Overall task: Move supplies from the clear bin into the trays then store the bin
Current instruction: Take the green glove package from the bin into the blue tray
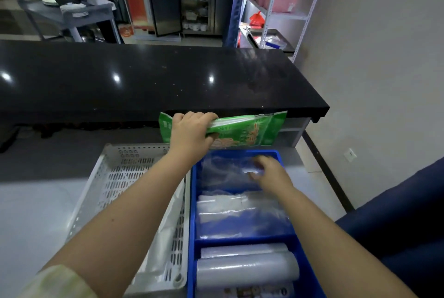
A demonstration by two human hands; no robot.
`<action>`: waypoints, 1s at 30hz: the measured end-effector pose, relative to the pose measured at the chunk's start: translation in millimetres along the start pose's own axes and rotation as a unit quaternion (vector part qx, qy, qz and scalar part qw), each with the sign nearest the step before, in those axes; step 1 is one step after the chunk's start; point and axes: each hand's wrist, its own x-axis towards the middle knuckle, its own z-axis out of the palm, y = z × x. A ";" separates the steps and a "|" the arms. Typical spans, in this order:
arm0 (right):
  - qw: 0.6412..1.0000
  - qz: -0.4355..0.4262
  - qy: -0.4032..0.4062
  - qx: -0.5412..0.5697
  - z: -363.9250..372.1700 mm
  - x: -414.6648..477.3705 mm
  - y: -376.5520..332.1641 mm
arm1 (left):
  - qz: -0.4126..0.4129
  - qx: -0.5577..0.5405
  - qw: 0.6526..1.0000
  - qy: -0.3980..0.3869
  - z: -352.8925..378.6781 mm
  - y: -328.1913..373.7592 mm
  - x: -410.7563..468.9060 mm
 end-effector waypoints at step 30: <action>0.915 -0.295 -0.070 -0.268 13.5 32.4 -18.3 | -0.064 -0.023 0.998 -0.003 15.4 8.8 7.2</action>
